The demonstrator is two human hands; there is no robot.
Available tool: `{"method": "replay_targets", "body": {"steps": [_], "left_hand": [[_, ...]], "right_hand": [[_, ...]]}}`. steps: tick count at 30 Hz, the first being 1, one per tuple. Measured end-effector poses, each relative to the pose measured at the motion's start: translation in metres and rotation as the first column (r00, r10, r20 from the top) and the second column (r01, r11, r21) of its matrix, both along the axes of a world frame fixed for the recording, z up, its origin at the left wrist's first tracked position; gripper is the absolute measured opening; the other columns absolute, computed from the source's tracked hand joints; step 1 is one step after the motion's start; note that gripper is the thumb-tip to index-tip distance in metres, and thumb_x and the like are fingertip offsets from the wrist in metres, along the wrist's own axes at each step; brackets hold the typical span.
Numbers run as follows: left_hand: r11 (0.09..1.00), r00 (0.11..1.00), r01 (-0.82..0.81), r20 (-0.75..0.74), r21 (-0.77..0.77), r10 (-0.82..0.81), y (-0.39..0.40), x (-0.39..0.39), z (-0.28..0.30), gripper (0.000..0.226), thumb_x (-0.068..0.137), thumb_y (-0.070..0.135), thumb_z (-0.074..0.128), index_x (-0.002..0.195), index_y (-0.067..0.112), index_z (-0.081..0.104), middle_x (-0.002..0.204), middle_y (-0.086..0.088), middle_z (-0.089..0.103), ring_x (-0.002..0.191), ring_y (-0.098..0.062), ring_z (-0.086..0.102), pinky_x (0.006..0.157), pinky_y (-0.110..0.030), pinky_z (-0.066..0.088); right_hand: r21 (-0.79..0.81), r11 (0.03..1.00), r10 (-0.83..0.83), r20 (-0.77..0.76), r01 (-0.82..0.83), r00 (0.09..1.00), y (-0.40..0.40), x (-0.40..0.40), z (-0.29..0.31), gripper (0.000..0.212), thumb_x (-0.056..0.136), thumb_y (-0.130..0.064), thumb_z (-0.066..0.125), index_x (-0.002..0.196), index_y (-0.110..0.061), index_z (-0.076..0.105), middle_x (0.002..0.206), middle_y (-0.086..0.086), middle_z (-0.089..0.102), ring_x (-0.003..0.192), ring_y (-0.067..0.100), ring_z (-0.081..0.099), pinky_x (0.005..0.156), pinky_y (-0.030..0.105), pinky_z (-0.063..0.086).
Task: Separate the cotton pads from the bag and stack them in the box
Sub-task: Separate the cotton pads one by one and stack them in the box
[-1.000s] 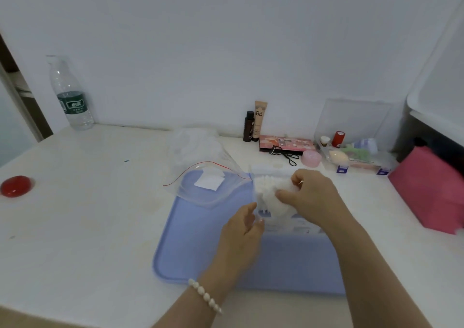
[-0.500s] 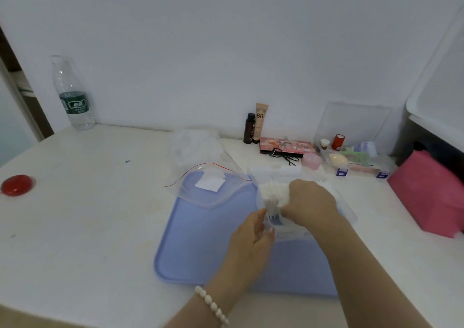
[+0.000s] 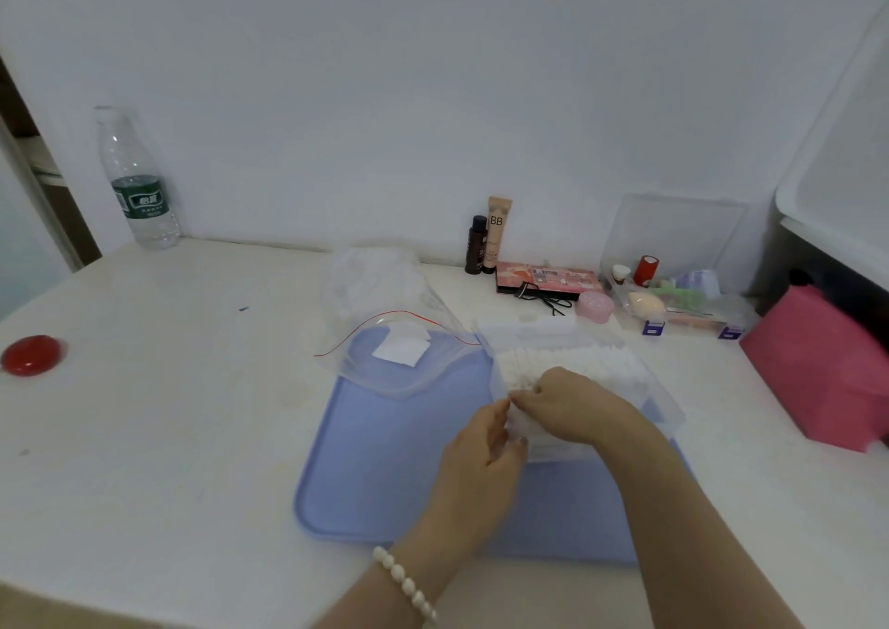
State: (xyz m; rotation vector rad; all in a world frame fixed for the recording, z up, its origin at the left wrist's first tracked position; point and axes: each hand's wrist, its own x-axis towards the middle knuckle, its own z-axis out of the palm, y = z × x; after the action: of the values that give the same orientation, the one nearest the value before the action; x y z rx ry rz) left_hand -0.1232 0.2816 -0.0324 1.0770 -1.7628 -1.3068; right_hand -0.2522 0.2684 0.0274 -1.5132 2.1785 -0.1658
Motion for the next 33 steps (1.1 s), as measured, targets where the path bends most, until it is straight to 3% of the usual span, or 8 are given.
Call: {"method": "replay_targets", "body": {"steps": [4, 11, 14, 17, 20, 22, 29, 33], "left_hand": [[1.0, 0.999, 0.007, -0.032, 0.021, -0.006, 0.001, 0.001, 0.001, 0.03, 0.092, 0.011, 0.053, 0.107, 0.037, 0.048, 0.1, 0.028, 0.055, 0.097, 0.007, 0.055, 0.088, -0.016, 0.043], [0.991, 0.997, -0.067, -0.038, -0.113, 0.063, 0.006, 0.012, 0.013, 0.026, 0.089, 0.012, 0.057, 0.111, 0.026, 0.059, 0.103, 0.02, 0.059, 0.103, -0.002, 0.058, 0.085, -0.01, 0.045], [0.63, 0.91, -0.365, -0.12, -0.685, 0.396, -0.009, 0.043, 0.021, 0.019, 0.08, 0.019, 0.055, 0.09, 0.018, 0.071, 0.108, 0.005, 0.061, 0.103, -0.016, 0.051, 0.094, -0.021, 0.036], [0.409, 0.771, -0.373, -0.033, -0.833, 0.636, -0.047, 0.083, 0.028, 0.019, 0.072, 0.026, 0.056, 0.076, 0.025, 0.075, 0.127, -0.012, 0.057, 0.121, -0.033, 0.039, 0.099, -0.043, 0.026], [0.632, 0.754, -0.144, 0.329, -0.762, 0.568, -0.078, 0.109, 0.03, 0.022, 0.081, 0.024, 0.061, 0.097, 0.024, 0.075, 0.143, -0.012, 0.046, 0.132, -0.041, 0.036, 0.101, -0.054, 0.031], [0.759, 0.773, -0.097, 0.432, -0.643, 0.465, -0.087, 0.112, 0.036, 0.037, 0.09, 0.015, 0.056, 0.125, 0.026, 0.061, 0.147, 0.005, 0.041, 0.131, -0.028, 0.044, 0.101, -0.034, 0.036], [0.765, 0.867, -0.062, 0.345, -0.642, 0.359, -0.109, 0.105, 0.059, 0.056, 0.089, 0.001, 0.047, 0.141, 0.019, 0.041, 0.148, 0.003, 0.039, 0.117, -0.022, 0.058, 0.09, -0.018, 0.036], [0.787, 0.886, -0.071, 0.324, -0.612, 0.332, -0.119, 0.104, 0.056, 0.059, 0.089, 0.003, 0.048, 0.144, 0.019, 0.035, 0.151, 0.004, 0.032, 0.118, -0.025, 0.056, 0.093, -0.016, 0.034]], "right_hand": [[0.009, 0.999, -0.054, 0.178, 0.054, 0.983, 0.004, -0.003, 0.006, 0.034, 0.096, -0.024, 0.033, 0.065, -0.015, 0.043, 0.068, 0.001, 0.044, 0.061, 0.013, 0.038, 0.058, 0.028, 0.029], [-0.054, 0.995, -0.084, -0.074, 0.08, 0.994, 0.01, -0.001, 0.002, 0.022, 0.096, -0.034, 0.035, 0.091, -0.015, 0.045, 0.086, 0.001, 0.05, 0.081, 0.02, 0.048, 0.063, 0.028, 0.037], [-0.369, 0.925, -0.176, -0.212, 0.088, 0.961, 0.024, 0.021, 0.023, 0.028, 0.094, -0.037, 0.041, 0.081, -0.014, 0.05, 0.076, 0.002, 0.053, 0.077, 0.022, 0.052, 0.065, 0.03, 0.038], [-0.658, 0.75, 0.053, -0.038, -0.065, 0.998, 0.023, 0.066, 0.026, 0.026, 0.092, -0.021, 0.046, 0.074, -0.006, 0.058, 0.071, 0.005, 0.059, 0.069, 0.022, 0.05, 0.064, 0.031, 0.037], [-0.564, 0.795, 0.298, 0.044, -0.222, 0.954, -0.008, 0.106, 0.0, 0.026, 0.096, -0.01, 0.038, 0.094, 0.0, 0.062, 0.091, 0.009, 0.061, 0.085, 0.022, 0.053, 0.079, 0.032, 0.039], [-0.45, 0.875, 0.278, 0.168, -0.178, 0.946, -0.032, 0.122, -0.013, 0.027, 0.096, -0.007, 0.035, 0.111, 0.002, 0.056, 0.11, 0.014, 0.056, 0.103, 0.026, 0.051, 0.087, 0.034, 0.036], [-0.253, 0.968, 0.029, 0.14, 0.007, 0.99, -0.1, 0.126, -0.013, 0.067, 0.093, -0.025, 0.046, 0.148, -0.012, 0.011, 0.156, 0.014, -0.004, 0.144, 0.031, 0.003, 0.116, 0.042, 0.013], [-0.138, 0.99, -0.011, 0.1, 0.025, 0.995, -0.128, 0.114, -0.016, 0.081, 0.088, -0.035, 0.053, 0.148, -0.022, 0.0, 0.155, 0.011, 0.006, 0.141, 0.031, 0.017, 0.11, 0.046, 0.025]]}}
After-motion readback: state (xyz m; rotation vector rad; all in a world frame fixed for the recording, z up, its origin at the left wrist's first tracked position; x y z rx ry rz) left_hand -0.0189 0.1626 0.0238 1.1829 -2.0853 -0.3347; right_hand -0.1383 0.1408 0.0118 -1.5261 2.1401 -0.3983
